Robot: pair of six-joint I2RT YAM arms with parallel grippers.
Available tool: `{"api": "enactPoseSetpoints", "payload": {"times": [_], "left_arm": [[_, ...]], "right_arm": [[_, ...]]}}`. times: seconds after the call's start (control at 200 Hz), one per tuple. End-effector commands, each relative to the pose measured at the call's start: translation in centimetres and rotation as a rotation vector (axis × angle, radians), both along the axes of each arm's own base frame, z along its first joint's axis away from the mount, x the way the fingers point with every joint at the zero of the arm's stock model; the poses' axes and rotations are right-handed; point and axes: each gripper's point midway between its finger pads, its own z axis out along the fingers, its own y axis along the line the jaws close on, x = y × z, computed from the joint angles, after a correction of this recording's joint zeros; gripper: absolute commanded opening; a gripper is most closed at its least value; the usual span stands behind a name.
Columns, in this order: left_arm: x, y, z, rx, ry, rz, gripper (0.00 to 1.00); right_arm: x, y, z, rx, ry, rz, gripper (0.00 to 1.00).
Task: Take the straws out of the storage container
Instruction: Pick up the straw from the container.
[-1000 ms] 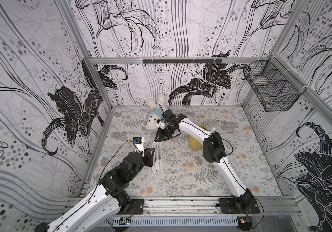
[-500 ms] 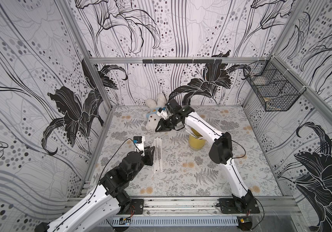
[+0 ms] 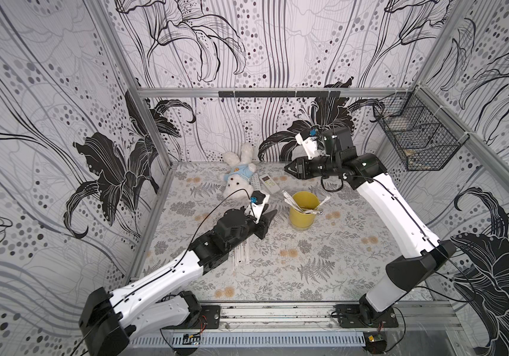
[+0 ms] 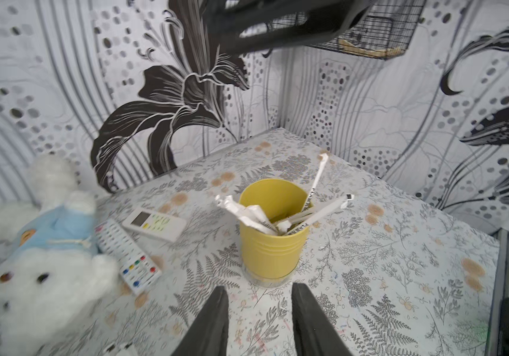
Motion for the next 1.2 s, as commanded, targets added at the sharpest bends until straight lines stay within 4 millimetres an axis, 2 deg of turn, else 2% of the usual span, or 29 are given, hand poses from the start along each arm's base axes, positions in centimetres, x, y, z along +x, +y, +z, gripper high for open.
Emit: {"api": "enactPoseSetpoints", "payload": {"times": [0.0,0.14,0.331,0.536,0.726,0.936,1.067,1.197], "left_arm": [[-0.5,-3.7,3.5,-0.038,-0.21,-0.154,0.41],[0.8,-6.5,2.0,0.022,-0.245,-0.187,0.43],[2.0,-9.3,0.6,0.074,-0.275,-0.232,0.43],[3.9,-10.8,-1.6,0.147,-0.27,-0.223,0.43],[4.8,-12.0,-3.5,0.201,-0.254,-0.236,0.42],[5.6,-12.4,-5.2,0.259,-0.238,-0.232,0.41],[5.9,-12.6,-5.2,0.263,-0.242,-0.225,0.33],[5.9,-12.7,-5.0,0.268,-0.248,-0.228,0.22]], "right_arm": [[0.3,-3.3,-3.5,-0.079,0.022,-0.088,0.38],[-1.8,-5.9,-4.9,-0.125,0.019,-0.145,0.39],[-3.5,-8.6,-5.5,-0.171,-0.026,-0.231,0.38],[-5.1,-9.3,-5.4,-0.15,-0.063,-0.236,0.37],[-7.0,-9.1,-7.9,-0.158,0.04,-0.188,0.37],[-8.7,-10.1,-9.5,-0.175,0.064,-0.202,0.37],[-9.0,-10.0,-9.4,-0.16,0.055,-0.194,0.36],[-9.1,-10.0,-8.4,-0.15,0.023,-0.192,0.36]]}}
